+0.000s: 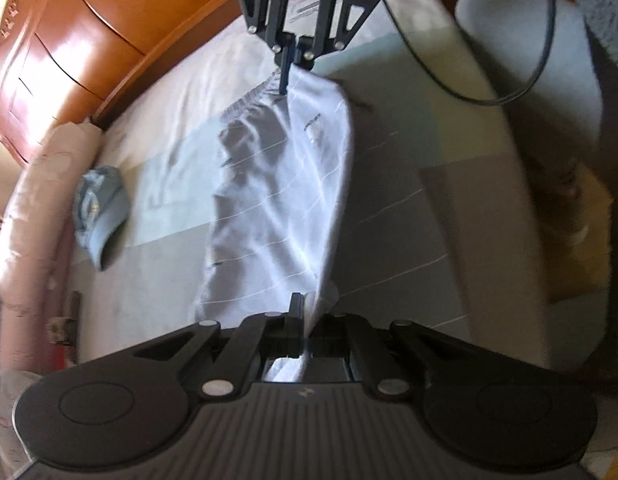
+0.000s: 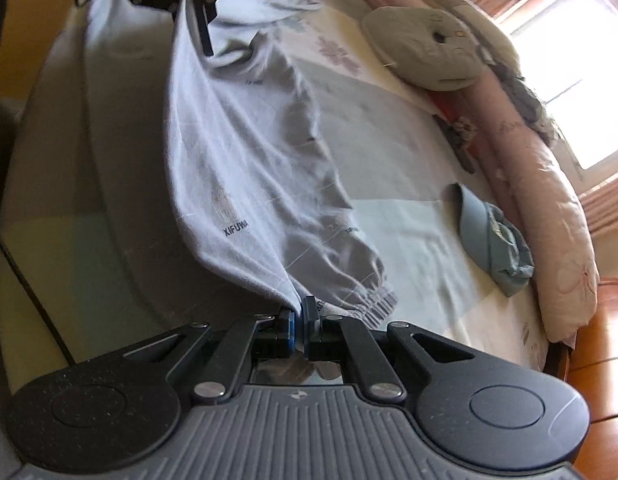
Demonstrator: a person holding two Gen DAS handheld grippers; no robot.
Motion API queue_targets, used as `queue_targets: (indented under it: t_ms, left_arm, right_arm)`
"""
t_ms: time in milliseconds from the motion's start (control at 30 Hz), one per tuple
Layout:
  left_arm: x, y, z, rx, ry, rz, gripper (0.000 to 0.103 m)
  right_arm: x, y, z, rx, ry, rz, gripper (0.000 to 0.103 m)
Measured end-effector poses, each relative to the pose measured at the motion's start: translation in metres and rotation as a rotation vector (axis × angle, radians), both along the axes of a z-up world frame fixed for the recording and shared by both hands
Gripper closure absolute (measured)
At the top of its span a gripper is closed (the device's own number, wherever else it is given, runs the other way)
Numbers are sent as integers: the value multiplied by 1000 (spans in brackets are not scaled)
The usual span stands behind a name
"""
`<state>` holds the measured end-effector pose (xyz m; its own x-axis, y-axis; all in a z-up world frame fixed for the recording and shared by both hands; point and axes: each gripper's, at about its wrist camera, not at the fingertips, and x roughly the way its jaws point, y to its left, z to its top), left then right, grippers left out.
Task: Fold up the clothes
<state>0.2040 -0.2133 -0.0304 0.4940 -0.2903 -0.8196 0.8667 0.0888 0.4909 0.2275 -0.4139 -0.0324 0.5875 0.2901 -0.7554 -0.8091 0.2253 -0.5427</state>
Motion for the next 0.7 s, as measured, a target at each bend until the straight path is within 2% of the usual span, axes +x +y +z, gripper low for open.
queue_targets:
  t_ms: [200,300,533,700]
  left_arm:
    - [-3,-4,-16,15,80,7,103]
    - [-4,-3,-18,20,92,17,103]
    - [-2,1,-27,31,136,39,103]
    - [3,4,-30,-14,169,75,103]
  right_arm:
    - [0,-3,-14,-63,28,44,98]
    - [-3,-5,-18,-75,30,52,98]
    - [-6,-6,-19,-55,32,49,98]
    - [-6,-5,-24,-34,55,17,95]
